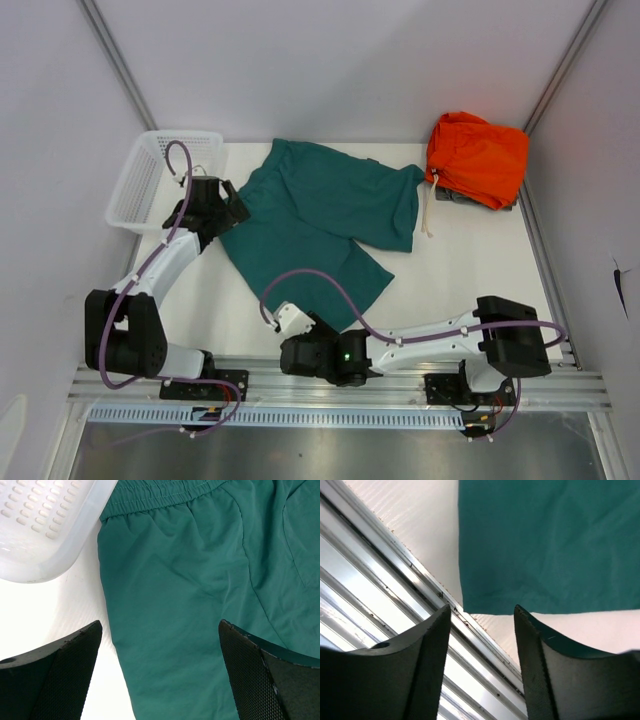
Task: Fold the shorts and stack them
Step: Fold the shorts
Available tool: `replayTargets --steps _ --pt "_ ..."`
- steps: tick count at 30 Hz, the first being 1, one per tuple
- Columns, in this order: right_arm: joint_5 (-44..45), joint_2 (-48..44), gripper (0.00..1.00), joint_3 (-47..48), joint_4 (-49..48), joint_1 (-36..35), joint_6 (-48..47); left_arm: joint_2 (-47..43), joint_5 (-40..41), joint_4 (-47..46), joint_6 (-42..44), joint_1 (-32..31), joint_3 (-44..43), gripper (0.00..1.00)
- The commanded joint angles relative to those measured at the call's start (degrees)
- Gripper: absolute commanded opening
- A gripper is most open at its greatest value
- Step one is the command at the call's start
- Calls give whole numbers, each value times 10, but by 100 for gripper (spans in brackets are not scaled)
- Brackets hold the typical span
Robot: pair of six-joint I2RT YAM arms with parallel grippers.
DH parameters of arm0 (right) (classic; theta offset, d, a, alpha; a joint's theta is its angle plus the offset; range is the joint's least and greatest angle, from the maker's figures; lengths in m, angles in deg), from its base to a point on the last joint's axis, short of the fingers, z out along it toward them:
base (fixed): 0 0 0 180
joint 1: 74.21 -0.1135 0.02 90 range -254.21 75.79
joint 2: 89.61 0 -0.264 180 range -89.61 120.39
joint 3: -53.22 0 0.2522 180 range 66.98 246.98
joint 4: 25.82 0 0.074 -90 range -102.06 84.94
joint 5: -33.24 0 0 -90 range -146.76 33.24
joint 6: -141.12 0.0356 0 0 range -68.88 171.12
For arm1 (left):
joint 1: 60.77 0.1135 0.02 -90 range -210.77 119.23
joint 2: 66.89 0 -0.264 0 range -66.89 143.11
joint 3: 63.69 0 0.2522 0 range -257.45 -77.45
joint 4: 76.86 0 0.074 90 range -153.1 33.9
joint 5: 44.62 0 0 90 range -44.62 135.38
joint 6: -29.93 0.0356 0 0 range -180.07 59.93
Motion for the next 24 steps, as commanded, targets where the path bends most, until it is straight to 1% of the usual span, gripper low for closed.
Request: replayTargets --steps 1,2,3,5,9,13,18,24 --pt "-47 10 54 -8 -61 4 -32 -13 0 -14 5 5 4 99" --pt "-50 15 51 -6 -64 4 -34 -10 0 -13 3 5 2 99" --pt "-54 19 50 -7 -68 5 -36 -10 0 -13 3 5 3 99" --pt "-74 32 50 -8 -85 6 -43 -8 1 -14 1 5 3 99" --pt "-78 54 49 -5 -90 9 -46 -7 6 -12 -6 10 4 99" --pt "-91 71 49 -16 -107 19 -48 -4 -5 -12 -11 22 8 99" --pt "-82 73 48 -20 -107 25 -48 -22 -14 -44 -20 38 40 99" --pt "-85 68 47 -35 -116 37 -46 2 -10 -34 -21 46 28 99"
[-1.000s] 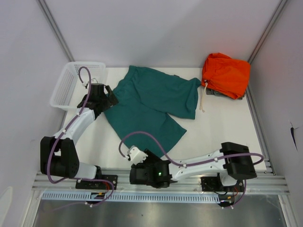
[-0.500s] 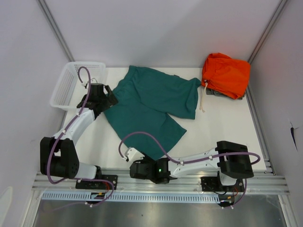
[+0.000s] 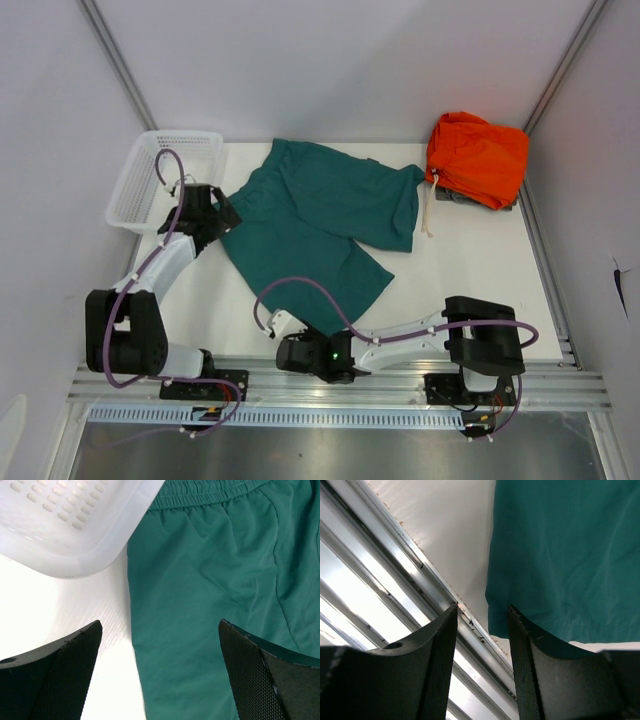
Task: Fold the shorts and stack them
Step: Fold the shorts
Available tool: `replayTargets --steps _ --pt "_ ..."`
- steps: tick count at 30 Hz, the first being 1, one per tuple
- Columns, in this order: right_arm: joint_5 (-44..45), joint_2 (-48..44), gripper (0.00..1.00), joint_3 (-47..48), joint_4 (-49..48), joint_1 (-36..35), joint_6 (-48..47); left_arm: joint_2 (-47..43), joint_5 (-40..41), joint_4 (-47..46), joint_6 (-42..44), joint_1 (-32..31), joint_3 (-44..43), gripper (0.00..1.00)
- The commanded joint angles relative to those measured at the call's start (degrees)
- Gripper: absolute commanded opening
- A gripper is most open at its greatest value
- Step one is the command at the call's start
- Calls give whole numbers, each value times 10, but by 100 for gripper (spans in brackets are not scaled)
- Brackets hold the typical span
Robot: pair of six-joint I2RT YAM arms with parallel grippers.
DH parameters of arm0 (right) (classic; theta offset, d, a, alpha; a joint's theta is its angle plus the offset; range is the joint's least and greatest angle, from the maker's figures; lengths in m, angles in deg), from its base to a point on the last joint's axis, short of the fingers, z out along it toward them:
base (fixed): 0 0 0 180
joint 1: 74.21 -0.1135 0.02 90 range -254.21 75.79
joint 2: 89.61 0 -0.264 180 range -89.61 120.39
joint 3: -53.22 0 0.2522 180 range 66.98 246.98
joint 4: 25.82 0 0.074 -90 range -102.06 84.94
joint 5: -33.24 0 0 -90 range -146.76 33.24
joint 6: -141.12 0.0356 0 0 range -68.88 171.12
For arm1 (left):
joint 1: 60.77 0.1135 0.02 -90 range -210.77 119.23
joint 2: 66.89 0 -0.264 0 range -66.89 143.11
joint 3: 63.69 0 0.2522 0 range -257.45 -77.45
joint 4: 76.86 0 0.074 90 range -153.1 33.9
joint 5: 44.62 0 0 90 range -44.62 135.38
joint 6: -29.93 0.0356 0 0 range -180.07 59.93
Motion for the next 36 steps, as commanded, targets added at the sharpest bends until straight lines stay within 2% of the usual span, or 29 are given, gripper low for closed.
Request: replayTargets --steps 1,6,9,11,12,14,21,29,36 --pt "0 -7 44 -14 -22 10 -2 7 -5 -16 -12 8 -13 99" --pt "-11 -8 39 -28 -39 18 -3 26 4 -13 -23 13 -18 99" --pt "-12 -3 29 -31 -43 19 -1 40 -2 -16 -29 20 -21 99" --pt "-11 1 20 -31 -42 19 -1 47 -2 -16 -32 24 -24 99" --pt "-11 1 11 -31 -43 18 -1 55 -1 -18 -33 25 -29 99" --pt "-9 -2 1 -31 -39 17 0 68 1 -17 -34 25 -34 99" --pt "-2 -58 0 -75 -14 -8 14 124 -12 -38 -44 25 -43 99" --pt "5 -164 0 -131 30 -45 65 135 -1 -67 -55 25 -10 98" --pt "5 -219 0 -161 72 -77 97 143 1 -89 -76 25 16 96"
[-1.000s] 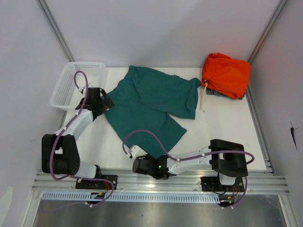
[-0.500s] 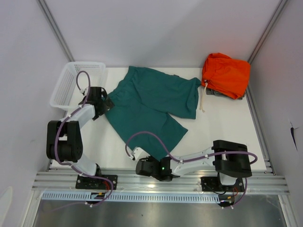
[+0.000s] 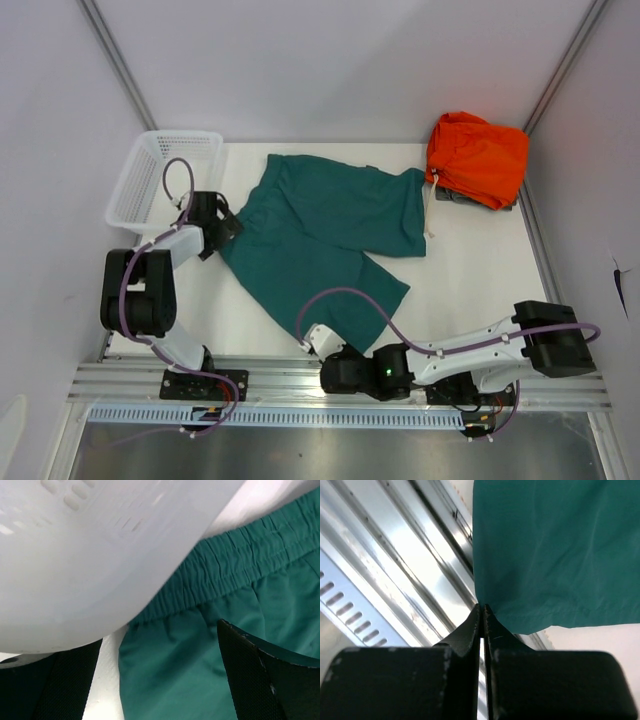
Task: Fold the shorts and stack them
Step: Fold the shorts
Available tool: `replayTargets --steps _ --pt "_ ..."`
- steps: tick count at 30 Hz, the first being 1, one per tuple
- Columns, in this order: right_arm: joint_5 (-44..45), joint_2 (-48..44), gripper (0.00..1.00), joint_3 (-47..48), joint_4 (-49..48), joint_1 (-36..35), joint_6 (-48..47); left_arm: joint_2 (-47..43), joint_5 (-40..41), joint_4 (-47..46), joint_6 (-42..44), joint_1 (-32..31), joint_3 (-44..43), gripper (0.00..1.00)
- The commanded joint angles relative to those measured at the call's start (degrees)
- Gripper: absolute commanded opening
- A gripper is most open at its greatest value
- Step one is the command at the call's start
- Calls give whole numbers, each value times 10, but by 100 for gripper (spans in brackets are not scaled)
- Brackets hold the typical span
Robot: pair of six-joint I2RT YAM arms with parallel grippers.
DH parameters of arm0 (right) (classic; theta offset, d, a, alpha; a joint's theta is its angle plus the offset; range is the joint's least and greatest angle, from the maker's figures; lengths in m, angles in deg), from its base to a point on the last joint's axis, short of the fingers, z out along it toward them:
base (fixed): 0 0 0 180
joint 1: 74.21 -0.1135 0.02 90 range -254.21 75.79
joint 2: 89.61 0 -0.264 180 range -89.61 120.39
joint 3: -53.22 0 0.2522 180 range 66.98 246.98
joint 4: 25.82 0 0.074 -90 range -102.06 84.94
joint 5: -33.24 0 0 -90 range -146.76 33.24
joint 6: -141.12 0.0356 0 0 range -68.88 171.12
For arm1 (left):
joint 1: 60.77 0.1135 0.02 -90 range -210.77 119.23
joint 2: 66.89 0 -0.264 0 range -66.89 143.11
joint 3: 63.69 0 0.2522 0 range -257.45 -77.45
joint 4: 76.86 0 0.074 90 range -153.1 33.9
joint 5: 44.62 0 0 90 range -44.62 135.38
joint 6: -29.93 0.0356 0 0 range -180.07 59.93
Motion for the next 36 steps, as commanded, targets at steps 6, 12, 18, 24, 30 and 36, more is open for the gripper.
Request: replayTargets --steps 6,12,18,24,30,36 --pt "17 -51 0 -19 65 -27 65 -14 14 -47 -44 4 50 96" --pt "27 -90 0 -26 120 -45 111 -18 17 -53 -47 4 60 92" --pt "36 -101 0 -35 129 -46 123 -30 13 -62 -61 4 82 74" --pt "37 -76 0 -27 129 -39 120 -78 23 -57 -85 4 119 82" --pt "32 -79 0 -28 120 -31 111 -124 18 -31 -83 4 136 99" --pt "27 -80 0 -30 116 -26 105 -108 -12 -48 -93 4 146 73"
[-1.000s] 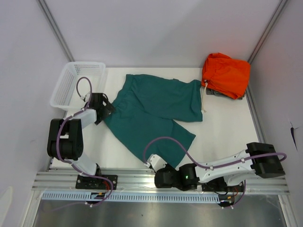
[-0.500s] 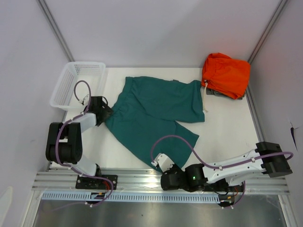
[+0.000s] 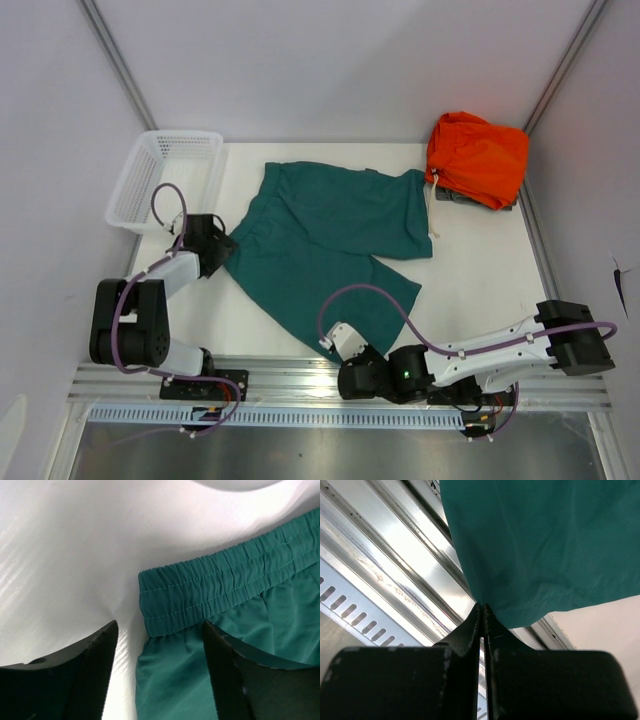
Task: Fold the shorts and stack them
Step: Fold the shorts
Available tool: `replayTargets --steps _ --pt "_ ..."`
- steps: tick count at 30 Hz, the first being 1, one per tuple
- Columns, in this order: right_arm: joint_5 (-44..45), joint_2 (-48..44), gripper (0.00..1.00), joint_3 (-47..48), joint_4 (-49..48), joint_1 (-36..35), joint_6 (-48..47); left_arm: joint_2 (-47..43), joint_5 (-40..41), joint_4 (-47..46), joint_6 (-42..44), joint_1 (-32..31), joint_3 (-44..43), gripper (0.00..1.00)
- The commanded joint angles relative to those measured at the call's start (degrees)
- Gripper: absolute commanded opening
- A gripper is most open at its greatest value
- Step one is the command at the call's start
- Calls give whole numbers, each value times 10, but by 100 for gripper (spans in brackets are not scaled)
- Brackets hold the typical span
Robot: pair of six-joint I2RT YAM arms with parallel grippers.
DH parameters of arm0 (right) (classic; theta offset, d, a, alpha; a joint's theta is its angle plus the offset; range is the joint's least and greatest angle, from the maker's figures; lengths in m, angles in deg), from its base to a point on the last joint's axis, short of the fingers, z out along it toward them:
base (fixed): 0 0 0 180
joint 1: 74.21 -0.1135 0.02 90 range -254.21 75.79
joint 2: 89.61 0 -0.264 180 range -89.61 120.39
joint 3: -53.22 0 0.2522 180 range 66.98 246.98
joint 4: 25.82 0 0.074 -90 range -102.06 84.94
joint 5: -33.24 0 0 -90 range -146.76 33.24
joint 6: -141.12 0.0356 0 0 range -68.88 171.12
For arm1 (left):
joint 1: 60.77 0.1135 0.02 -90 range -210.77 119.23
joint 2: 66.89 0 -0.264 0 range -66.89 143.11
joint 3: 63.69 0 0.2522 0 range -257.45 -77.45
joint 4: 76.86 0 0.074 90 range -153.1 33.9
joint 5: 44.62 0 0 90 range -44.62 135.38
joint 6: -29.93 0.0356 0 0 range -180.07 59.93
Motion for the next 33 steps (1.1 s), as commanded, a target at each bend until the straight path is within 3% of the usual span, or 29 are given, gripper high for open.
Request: replayTargets --steps 1,4,13,14,16,20,23,25,28,33 --pt "8 -3 0 4 -7 3 -1 6 -28 -14 -15 24 6 69" --pt "8 -4 0 4 -7 3 -2 10 -54 -46 -29 33 22 62" --pt "8 -9 0 1 -7 6 -1 3 -49 -68 -57 45 30 60" --pt "6 -10 0 -1 -7 6 -1 8 -54 -89 -63 48 35 52" --pt "5 -11 0 -1 -6 6 1 14 -66 -104 -68 56 35 45" --pt "1 -18 0 -1 -4 5 2 45 -63 -108 -73 60 26 11" --pt "1 -25 0 -1 -4 5 2 49 -54 -118 -79 60 30 8" --pt "0 -26 0 -1 -3 5 3 53 -51 -118 -79 60 28 0" --pt "-1 -27 0 2 -2 5 2 52 -41 -115 -71 60 23 0" --pt "-22 -44 0 23 -3 -14 -27 -3 26 -28 -24 54 2 0"
